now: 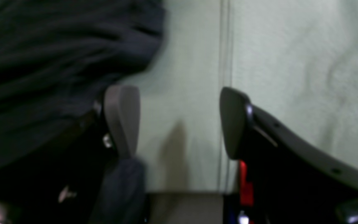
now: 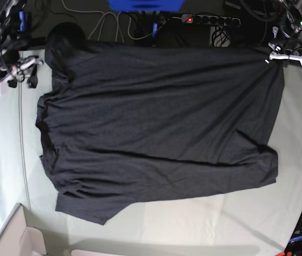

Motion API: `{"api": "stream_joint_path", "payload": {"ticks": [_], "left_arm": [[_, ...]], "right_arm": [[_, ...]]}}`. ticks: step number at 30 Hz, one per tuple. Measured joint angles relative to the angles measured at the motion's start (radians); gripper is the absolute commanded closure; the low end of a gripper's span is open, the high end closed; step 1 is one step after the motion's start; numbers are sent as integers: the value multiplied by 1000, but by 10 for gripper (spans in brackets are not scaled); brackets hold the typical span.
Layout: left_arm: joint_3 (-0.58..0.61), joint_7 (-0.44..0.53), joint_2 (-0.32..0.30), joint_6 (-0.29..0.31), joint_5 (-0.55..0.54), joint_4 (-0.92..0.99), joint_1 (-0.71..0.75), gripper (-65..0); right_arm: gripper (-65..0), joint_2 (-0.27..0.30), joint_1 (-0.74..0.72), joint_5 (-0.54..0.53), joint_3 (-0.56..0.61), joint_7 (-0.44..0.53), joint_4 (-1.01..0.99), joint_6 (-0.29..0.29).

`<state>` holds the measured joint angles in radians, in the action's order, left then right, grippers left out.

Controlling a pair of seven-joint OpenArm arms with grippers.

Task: Layout the t-shirt on the table in an organized manner, then fold the t-shirt properly
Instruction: 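Pull the collar-side corners apart with both grippers, stretching the edge taut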

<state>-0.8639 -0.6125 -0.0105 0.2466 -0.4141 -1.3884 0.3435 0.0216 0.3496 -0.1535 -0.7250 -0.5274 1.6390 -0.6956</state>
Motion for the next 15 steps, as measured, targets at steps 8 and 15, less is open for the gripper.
{"api": "stream_joint_path", "payload": {"ticks": [8, 15], "left_arm": [[2, 2, 0, 0, 2, 0, -1, 0], [0, 2, 0, 0, 2, -1, -1, 0]], "right_arm": [[-408, -95, 154, 4, 54, -3, 91, 1], [-407, -96, 195, 2, 54, 5, 20, 0]]}}
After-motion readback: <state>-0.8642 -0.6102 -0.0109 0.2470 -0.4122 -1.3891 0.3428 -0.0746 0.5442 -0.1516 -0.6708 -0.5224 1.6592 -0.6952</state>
